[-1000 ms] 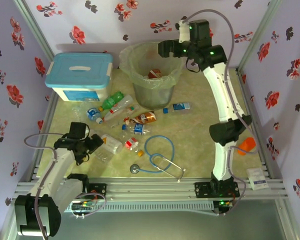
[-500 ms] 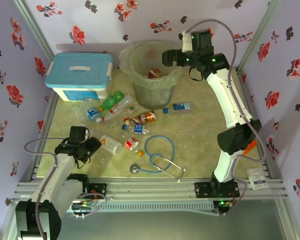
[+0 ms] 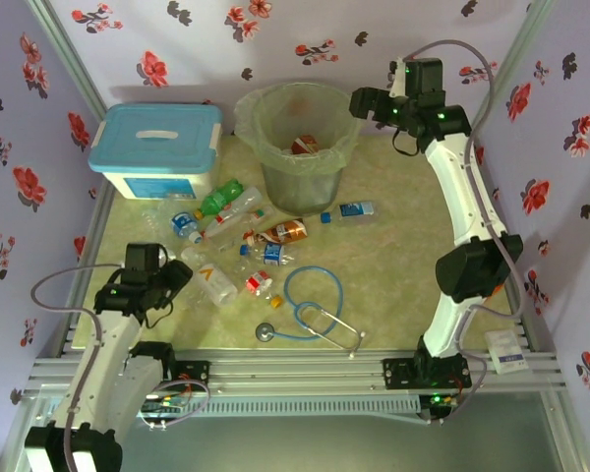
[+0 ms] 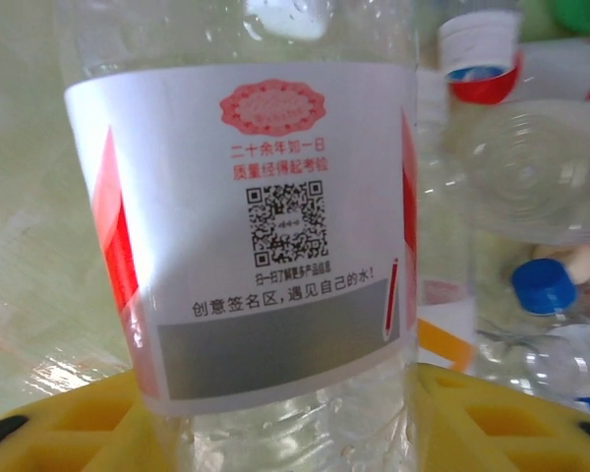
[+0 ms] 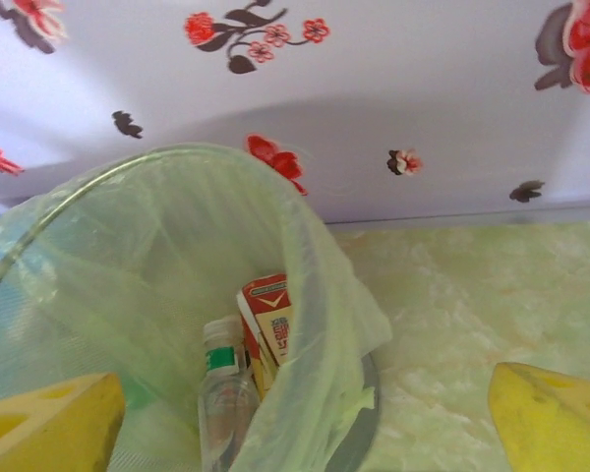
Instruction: Put the plastic bottles in the bin
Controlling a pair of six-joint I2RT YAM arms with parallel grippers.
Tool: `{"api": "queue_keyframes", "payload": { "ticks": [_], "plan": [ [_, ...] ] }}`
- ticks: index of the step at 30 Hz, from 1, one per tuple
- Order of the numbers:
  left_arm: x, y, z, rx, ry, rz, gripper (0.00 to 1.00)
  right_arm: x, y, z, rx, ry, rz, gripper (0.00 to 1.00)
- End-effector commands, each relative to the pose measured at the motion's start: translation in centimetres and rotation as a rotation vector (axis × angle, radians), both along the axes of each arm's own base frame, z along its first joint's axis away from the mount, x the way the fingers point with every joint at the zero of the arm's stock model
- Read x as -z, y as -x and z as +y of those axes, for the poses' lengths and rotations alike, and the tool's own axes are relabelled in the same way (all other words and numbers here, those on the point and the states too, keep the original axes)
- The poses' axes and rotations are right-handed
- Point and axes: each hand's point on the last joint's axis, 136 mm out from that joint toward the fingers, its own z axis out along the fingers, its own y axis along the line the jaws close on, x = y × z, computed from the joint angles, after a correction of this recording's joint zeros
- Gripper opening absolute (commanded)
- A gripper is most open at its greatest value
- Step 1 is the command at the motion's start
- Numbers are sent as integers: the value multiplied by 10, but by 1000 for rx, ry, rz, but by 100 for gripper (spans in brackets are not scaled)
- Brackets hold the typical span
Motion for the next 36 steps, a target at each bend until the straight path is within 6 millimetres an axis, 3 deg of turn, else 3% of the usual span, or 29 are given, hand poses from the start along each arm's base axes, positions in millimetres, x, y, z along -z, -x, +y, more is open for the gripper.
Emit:
{"api": "queue_keyframes", "payload": {
  "ticks": [1, 5, 8, 16, 22, 26, 32, 36],
  "plan": [
    [-42, -9, 7, 3, -42, -90, 55, 21, -14, 17, -33, -96, 66, 90],
    [-86, -33, 2, 38, -46, -202, 54, 39, -19, 28, -61, -147, 120, 81],
    [-123, -62, -11, 106, -36, -305, 51, 49, -20, 33, -73, -173, 143, 73],
    [-228, -145, -65, 296, -84, -562, 49, 67, -11, 43, -108, -190, 200, 51],
    [-285, -204, -107, 331, -81, -718, 49, 72, -1, 43, -101, -160, 205, 37],
    [-317, -236, -136, 372, -124, -806, 51, 73, 7, 49, -127, -167, 216, 36],
    [-332, -268, -186, 507, -196, -837, 51, 69, 21, 60, -150, -166, 216, 35],
    [-306, -279, -221, 642, -220, -714, 51, 62, 25, 61, -136, -150, 189, 35]
  ]
}}
